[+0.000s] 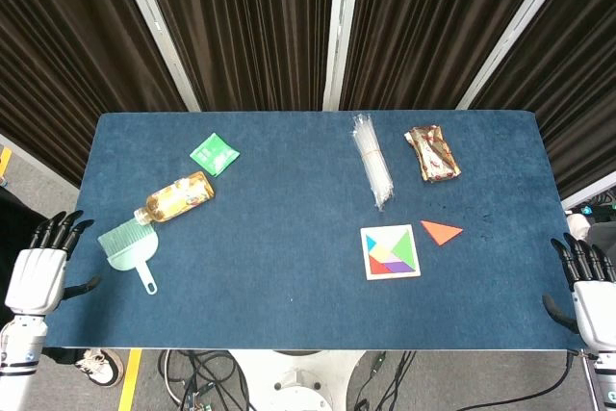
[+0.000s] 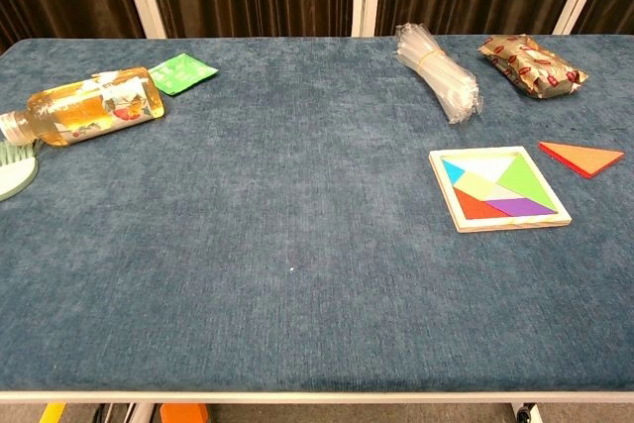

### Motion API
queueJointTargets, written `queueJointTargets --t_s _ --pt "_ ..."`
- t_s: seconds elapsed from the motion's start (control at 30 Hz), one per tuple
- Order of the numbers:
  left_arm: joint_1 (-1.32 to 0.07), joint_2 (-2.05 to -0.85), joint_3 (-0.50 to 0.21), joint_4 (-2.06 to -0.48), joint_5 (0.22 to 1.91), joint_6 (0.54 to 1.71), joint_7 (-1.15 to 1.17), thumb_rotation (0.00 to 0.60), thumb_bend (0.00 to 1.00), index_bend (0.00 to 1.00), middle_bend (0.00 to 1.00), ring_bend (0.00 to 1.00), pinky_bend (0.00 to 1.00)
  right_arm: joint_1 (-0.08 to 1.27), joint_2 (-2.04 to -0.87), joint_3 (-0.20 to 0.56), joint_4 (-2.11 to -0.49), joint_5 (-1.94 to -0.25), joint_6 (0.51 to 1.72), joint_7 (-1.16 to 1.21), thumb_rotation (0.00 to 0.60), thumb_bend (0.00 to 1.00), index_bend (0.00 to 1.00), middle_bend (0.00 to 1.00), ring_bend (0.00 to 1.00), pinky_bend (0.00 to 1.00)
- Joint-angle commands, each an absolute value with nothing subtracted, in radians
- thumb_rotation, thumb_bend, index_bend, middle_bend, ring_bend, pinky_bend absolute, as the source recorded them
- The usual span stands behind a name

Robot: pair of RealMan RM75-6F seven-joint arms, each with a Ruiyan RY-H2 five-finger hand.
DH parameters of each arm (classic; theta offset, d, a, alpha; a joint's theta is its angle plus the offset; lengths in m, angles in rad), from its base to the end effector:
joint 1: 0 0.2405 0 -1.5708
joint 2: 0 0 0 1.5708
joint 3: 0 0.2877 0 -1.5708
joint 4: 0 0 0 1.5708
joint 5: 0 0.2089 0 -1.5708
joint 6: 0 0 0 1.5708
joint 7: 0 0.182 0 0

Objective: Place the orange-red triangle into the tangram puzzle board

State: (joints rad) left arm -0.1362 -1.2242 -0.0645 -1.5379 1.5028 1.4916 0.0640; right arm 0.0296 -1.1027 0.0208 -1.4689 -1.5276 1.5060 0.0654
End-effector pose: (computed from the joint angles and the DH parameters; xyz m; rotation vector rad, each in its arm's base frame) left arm -0.3308 0.2422 0.1468 -1.4102 -0.8329 -0.9349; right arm -0.3750 -0.1971 0.1922 1.4003 -0.8586 0.8026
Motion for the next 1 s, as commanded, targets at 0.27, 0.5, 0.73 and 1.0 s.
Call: queueJointTargets --t_s 0.27,0.5,0.73,1.0 --pt "-0.142 -1.220 -0.059 -1.551 1.504 1.477 0.070 0.600 0.00 0.18 0.10 0.05 0.14 0.033 -1.104 0.021 -1.466 -1.514 1.482 0.067 0.600 0.21 0.00 0.00 0.00 0.00" --pt "-0.140 -1.220 -0.050 -1.545 1.517 1.480 0.060 0.600 0.00 0.18 0.10 0.05 0.14 0.061 -1.106 0.034 -1.459 -1.485 1.424 0.045 0.600 0.21 0.00 0.00 0.00 0.00" --pt "-0.138 -1.226 -0.048 -1.539 1.533 1.494 0.044 0.600 0.00 0.18 0.10 0.05 0.14 0.137 -1.107 0.061 -1.444 -1.452 1.308 0.001 0.600 0.21 0.00 0.00 0.00 0.00" --pt "-0.129 -1.228 -0.039 -1.523 1.539 1.502 0.028 0.600 0.00 0.18 0.10 0.05 0.14 0.255 -1.127 0.088 -1.446 -1.411 1.133 -0.045 0.600 0.21 0.00 0.00 0.00 0.00"
